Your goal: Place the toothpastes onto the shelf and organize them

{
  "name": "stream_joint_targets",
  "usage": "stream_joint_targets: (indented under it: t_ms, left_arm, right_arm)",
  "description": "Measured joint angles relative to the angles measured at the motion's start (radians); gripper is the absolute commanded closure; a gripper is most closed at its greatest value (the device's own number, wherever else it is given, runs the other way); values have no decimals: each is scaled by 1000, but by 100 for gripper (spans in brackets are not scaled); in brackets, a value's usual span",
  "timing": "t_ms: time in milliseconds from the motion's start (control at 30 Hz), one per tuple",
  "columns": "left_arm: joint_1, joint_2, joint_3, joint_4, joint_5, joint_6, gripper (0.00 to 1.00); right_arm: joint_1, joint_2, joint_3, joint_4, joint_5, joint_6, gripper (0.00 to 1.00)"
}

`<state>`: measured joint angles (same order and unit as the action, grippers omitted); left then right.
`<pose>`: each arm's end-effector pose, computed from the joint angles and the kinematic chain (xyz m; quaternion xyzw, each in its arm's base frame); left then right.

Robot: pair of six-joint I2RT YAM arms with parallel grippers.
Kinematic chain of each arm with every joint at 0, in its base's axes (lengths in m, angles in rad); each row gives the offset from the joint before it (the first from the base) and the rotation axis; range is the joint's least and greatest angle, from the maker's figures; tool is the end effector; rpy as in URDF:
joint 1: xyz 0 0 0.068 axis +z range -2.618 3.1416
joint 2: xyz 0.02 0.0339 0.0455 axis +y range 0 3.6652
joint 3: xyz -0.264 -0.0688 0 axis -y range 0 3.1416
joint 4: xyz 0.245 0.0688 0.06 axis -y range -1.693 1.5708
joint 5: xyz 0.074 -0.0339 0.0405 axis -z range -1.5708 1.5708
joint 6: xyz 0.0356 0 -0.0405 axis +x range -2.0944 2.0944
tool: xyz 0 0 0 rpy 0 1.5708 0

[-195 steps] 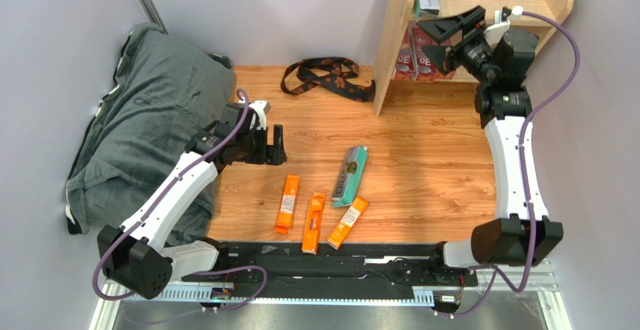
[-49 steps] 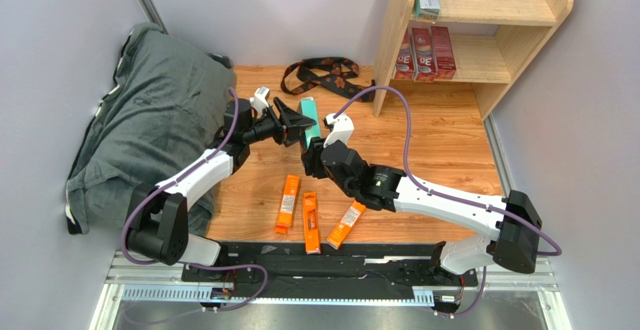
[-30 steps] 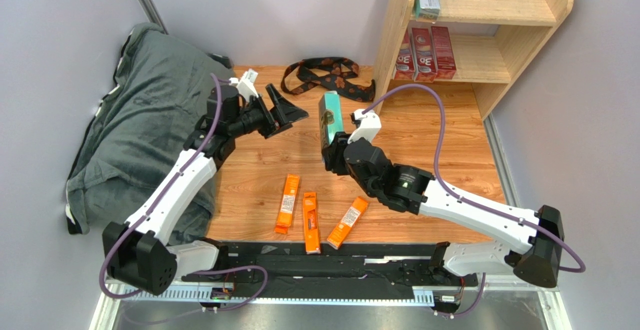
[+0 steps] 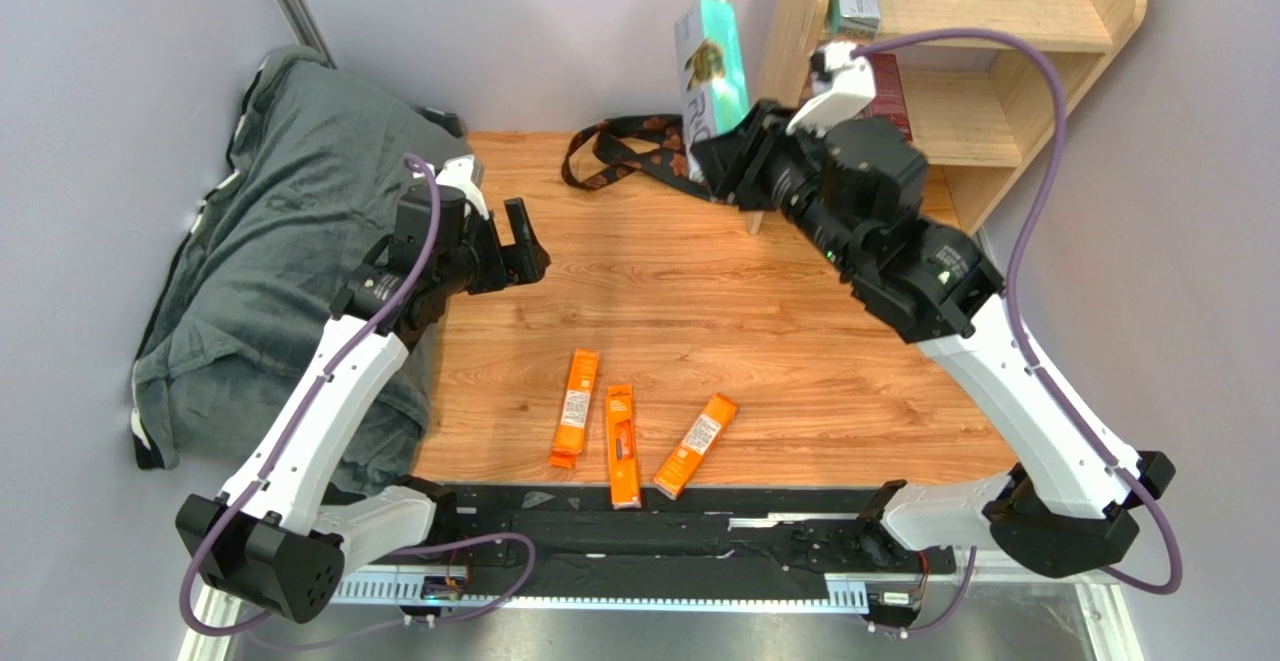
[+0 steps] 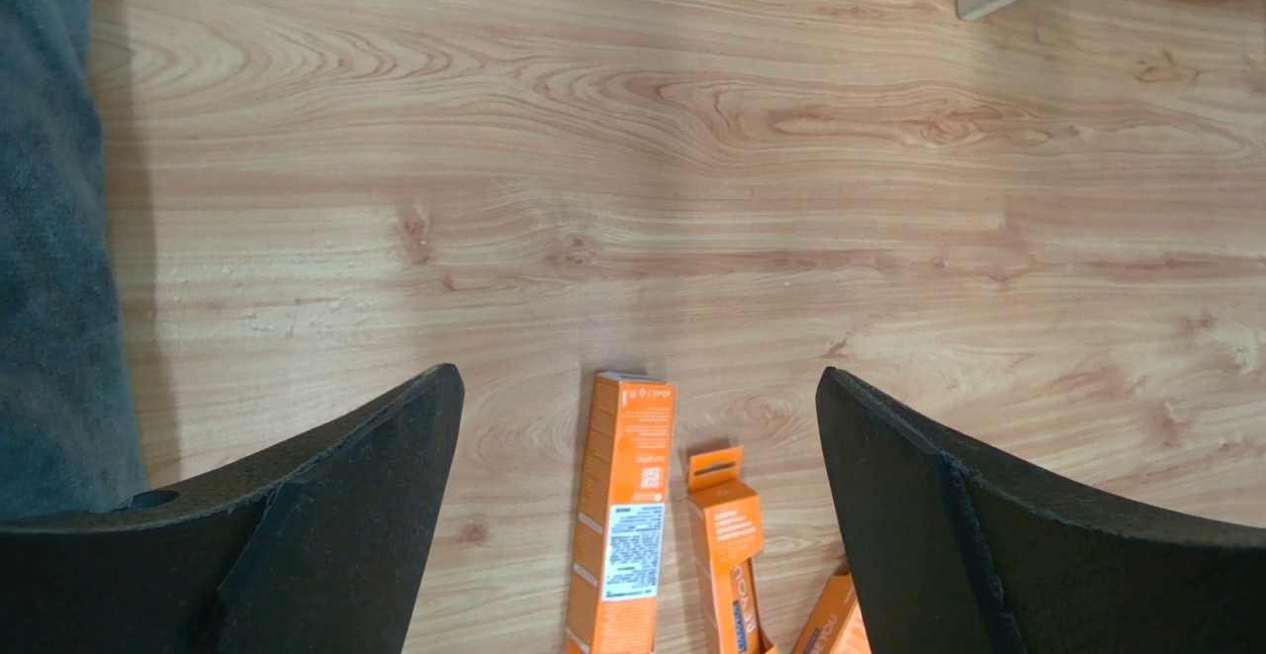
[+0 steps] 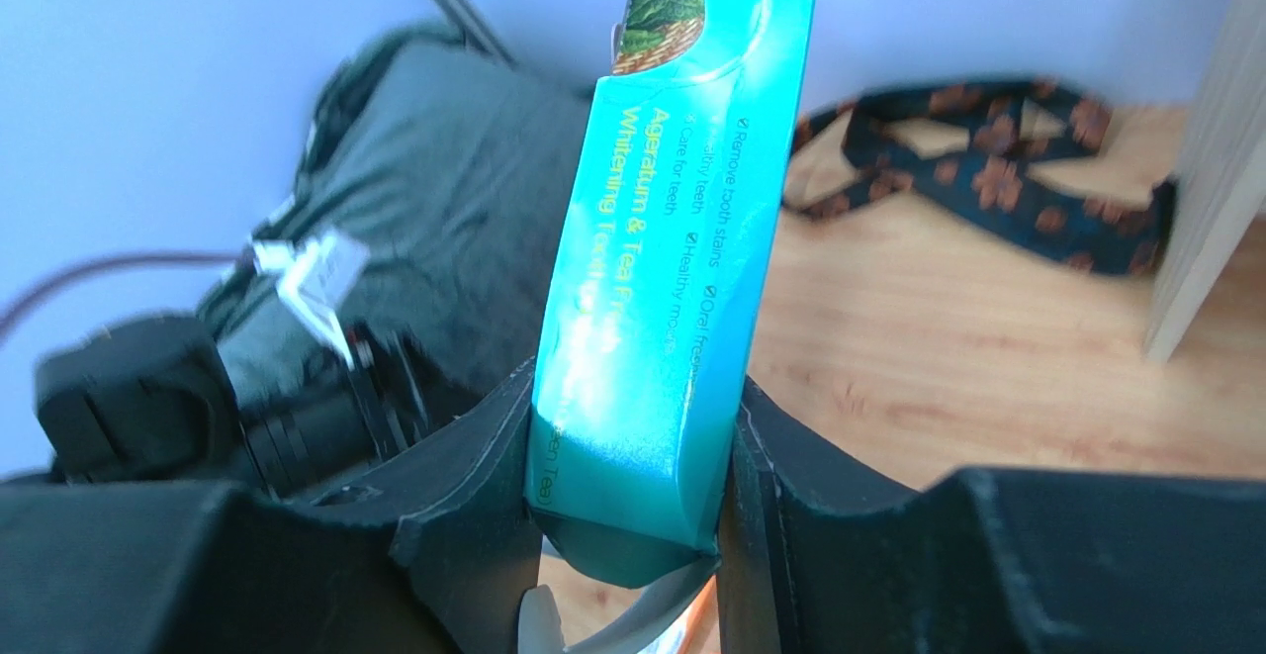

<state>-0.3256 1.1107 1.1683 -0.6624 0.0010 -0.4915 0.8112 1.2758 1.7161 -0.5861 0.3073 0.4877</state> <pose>0.2218 -0.0749 0.3617 -0.0731 0.8826 -0.1849 0.4260 0.1773 0.1710 0.5091 -0.0217 0.7542 0.2984 0.5845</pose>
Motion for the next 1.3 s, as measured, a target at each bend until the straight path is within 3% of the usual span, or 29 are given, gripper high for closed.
stream_joint_targets:
  t_ms: [367,767,1300]
  left_arm:
    - [0,16,-39,2,21,23,2]
    - [0,35,-91,18,47,53,2]
    - [0,36,-121,33,71,81,2]
  right_arm:
    - [-320,165,402,-85,-200,-42,61]
    - [-739,308,584,-159,-442,8,62]
    - [-980,530,728,-228,-652,65,60]
